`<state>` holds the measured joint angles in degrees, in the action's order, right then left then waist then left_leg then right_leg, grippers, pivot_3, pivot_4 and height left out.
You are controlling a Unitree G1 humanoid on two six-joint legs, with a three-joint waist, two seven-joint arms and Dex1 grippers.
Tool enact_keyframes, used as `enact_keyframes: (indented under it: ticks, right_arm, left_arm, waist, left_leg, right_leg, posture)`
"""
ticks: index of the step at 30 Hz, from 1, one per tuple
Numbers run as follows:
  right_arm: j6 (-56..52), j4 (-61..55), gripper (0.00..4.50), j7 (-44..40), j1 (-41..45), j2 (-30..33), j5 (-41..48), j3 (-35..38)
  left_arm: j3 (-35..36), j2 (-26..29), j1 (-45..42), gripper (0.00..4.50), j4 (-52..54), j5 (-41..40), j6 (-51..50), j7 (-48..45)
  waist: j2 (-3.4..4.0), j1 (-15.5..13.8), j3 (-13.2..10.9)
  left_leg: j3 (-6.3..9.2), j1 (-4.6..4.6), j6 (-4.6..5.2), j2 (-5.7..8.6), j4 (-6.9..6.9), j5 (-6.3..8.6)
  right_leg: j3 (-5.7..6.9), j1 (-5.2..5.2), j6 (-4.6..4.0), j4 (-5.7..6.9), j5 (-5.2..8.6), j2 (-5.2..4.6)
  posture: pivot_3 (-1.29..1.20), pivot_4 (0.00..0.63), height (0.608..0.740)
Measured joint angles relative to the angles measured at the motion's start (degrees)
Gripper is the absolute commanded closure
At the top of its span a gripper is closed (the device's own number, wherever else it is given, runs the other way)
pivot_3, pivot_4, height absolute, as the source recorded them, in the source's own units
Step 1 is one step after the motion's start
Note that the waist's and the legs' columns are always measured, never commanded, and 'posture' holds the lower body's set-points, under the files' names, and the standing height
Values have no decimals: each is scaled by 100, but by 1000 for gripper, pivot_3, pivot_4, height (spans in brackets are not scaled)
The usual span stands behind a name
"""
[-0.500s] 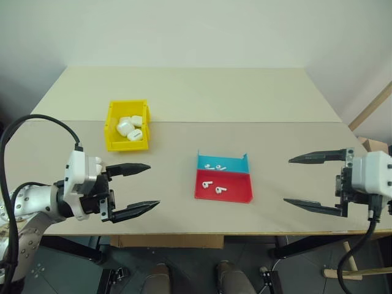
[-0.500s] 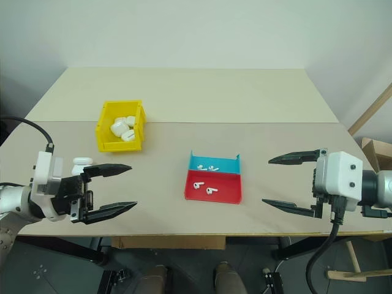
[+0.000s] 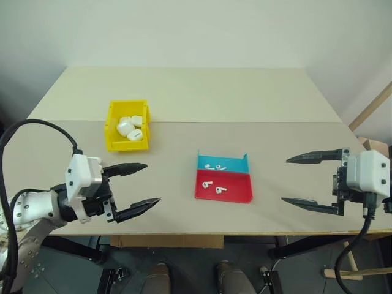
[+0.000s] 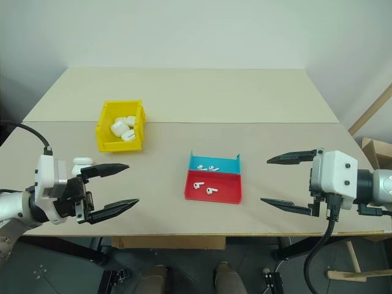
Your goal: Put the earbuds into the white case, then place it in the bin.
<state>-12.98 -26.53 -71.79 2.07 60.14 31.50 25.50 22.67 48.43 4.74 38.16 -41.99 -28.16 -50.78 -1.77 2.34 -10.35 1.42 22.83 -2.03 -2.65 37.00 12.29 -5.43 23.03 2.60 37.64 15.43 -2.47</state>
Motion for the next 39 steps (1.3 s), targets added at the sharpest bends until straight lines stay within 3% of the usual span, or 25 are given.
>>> enact_keyframes:
  ticks: [11,16,18,21,25,30,39]
  right_arm:
    - [-49,121,22,247,403,11,-153,-293]
    - [-125,147,22,339,438,21,-228,-408]
    - [-137,170,22,342,397,21,-278,-439]
    - [-199,135,22,347,393,24,-266,-438]
    - [-321,121,22,356,362,68,-272,-434]
    - [-450,16,22,412,347,111,-267,-426]
    - [-681,-117,22,570,169,112,-318,-427]
  left_arm:
    - [-291,373,-504,0,492,549,-1915,2011]
    - [-701,312,-1964,0,269,315,-4124,3041]
    - [-729,-95,-2814,0,-23,344,-5399,3468]
    - [-708,-244,-3243,0,-301,196,-6245,3846]
    - [-698,-198,-3453,0,-1010,-328,-6413,4623]
    - [-649,435,-3639,0,-1947,-1395,-6413,5689]
    - [-774,872,-4224,0,-3509,-2617,-6413,7622]
  waist:
    - [-2,2,-1]
    - [-6,-33,0]
    - [-7,-41,0]
    - [-10,12,3]
    - [-11,21,2]
    - [-15,18,2]
    - [-32,-22,3]
  left_leg:
    - [2,0,0,1,1,0]
    - [9,4,0,5,4,0]
    - [11,7,0,9,8,0]
    - [12,6,1,8,6,1]
    - [14,3,1,7,5,0]
    - [13,1,0,9,6,0]
    - [15,4,-2,12,8,0]
  right_leg:
    - [1,2,1,4,0,0]
    - [5,2,4,3,0,0]
    - [6,1,5,6,0,-1]
    - [2,4,5,7,1,-1]
    - [2,10,4,23,1,0]
    - [0,8,4,25,1,-3]
    - [4,9,4,25,0,-7]
  posture:
    - [0,150,740]
    - [0,150,740]
    - [0,150,740]
    - [0,150,740]
    - [0,150,740]
    - [0,150,740]
    - [0,150,740]
